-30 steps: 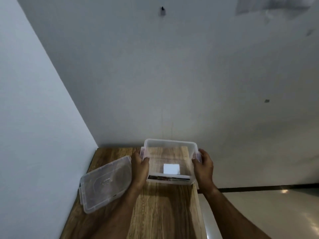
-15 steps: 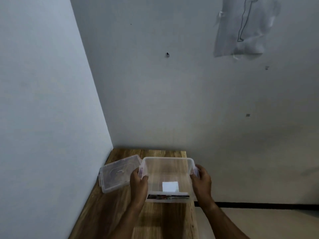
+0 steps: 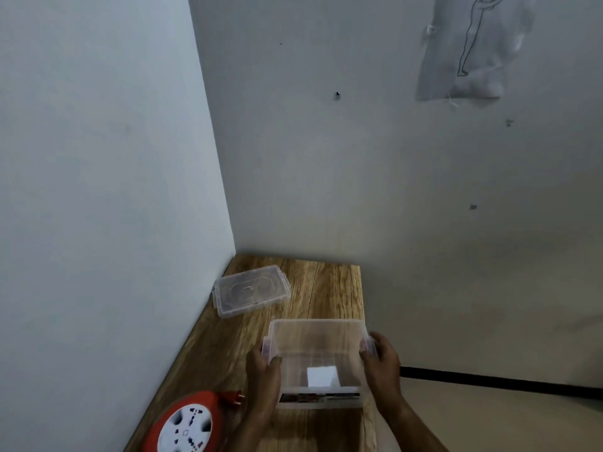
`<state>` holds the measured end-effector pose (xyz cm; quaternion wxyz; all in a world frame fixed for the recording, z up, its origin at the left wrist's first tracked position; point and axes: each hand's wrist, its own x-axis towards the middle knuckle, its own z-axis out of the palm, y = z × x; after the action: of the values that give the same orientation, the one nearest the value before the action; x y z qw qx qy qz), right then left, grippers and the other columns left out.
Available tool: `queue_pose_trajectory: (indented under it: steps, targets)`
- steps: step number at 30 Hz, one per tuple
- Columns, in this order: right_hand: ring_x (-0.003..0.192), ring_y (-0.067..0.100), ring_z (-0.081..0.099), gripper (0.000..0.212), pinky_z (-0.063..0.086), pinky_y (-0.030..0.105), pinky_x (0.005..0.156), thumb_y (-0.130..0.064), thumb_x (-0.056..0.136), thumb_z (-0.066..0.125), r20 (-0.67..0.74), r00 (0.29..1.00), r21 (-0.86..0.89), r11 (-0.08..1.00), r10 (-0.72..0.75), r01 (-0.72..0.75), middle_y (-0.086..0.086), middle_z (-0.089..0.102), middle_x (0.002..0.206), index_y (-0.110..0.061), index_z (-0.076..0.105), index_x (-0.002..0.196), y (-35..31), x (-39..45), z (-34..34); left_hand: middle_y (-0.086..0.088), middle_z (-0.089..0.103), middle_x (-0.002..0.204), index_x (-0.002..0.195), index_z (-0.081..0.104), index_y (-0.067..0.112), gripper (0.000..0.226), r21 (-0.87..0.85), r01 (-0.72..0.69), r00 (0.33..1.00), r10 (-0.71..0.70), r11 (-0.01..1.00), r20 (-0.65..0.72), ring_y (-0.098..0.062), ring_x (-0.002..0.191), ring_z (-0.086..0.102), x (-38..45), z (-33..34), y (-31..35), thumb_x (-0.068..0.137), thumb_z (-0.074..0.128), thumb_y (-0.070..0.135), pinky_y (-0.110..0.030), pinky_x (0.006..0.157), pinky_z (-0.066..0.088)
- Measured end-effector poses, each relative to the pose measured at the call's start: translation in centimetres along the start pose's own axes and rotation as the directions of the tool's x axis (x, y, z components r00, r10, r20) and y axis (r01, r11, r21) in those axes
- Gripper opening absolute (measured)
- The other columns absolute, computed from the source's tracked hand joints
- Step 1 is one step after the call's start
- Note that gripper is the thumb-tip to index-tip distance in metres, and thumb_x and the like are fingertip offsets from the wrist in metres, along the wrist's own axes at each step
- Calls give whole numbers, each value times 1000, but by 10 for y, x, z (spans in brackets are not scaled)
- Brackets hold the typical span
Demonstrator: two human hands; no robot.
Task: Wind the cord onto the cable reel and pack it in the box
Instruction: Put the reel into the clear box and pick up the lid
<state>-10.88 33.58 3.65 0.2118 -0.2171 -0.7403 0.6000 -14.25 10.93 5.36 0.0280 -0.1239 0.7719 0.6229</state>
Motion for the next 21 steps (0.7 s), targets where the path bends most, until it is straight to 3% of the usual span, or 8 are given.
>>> queue_pose_trajectory:
  steps: [3, 7, 11, 16, 19, 21]
  targets:
    - [100, 18, 66, 27, 59, 40, 82, -6, 94, 62, 19, 1000, -1, 1000, 24, -24, -3, 69, 107, -19, 64, 118, 6, -12, -3, 2, 57, 104, 116, 46, 19, 33, -11, 35, 999, -35, 999, -14, -6, 88, 58, -13, -3, -6, 90, 64, 10, -24, 60, 48]
    - [101, 17, 65, 29, 57, 34, 79, -11, 94, 65, 17, 999, -23, 999, 43, -42, -1, 69, 109, -15, 63, 123, 14, -21, -6, -2, 56, 113, 125, 46, 17, 40, 2, 43, 999, -43, 999, -6, -13, 96, 58, -21, -8, -18, 89, 64, 11, -33, 69, 54]
    - [109, 22, 64, 35, 57, 47, 90, -14, 94, 66, 34, 998, -68, 997, 44, -42, 2, 69, 117, -13, 62, 129, 22, -23, -5, 2, 51, 116, 126, 42, 25, 42, 16, 27, 1000, -27, 1000, -3, -10, 97, 55, -29, -12, -24, 91, 64, 18, -31, 70, 53]
    - [111, 24, 63, 37, 57, 45, 90, -12, 95, 65, 64, 997, -83, 996, 41, -35, 2, 67, 120, -14, 59, 131, 22, -25, -6, 1, 52, 124, 131, 42, 28, 48, 18, 41, 999, -41, 999, 7, -19, 109, 56, -28, -16, -32, 89, 66, 30, -45, 86, 56]
    - [110, 21, 59, 42, 52, 34, 85, -11, 94, 67, 60, 998, -109, 994, 19, -13, 1, 63, 120, -12, 57, 134, 14, -25, -7, 3, 55, 121, 123, 47, 32, 37, -13, -16, 999, 15, 1000, -29, -15, 106, 58, -30, -22, -31, 90, 65, 33, -43, 86, 56]
    - [116, 21, 54, 53, 49, 40, 94, -12, 90, 71, 27, 1000, -164, 986, -15, 19, 6, 59, 129, -11, 53, 140, 6, -18, -7, 2, 57, 119, 115, 48, 34, 32, -9, -43, 996, 42, 999, -80, -14, 103, 58, -28, -30, -30, 89, 65, 38, -45, 86, 56]
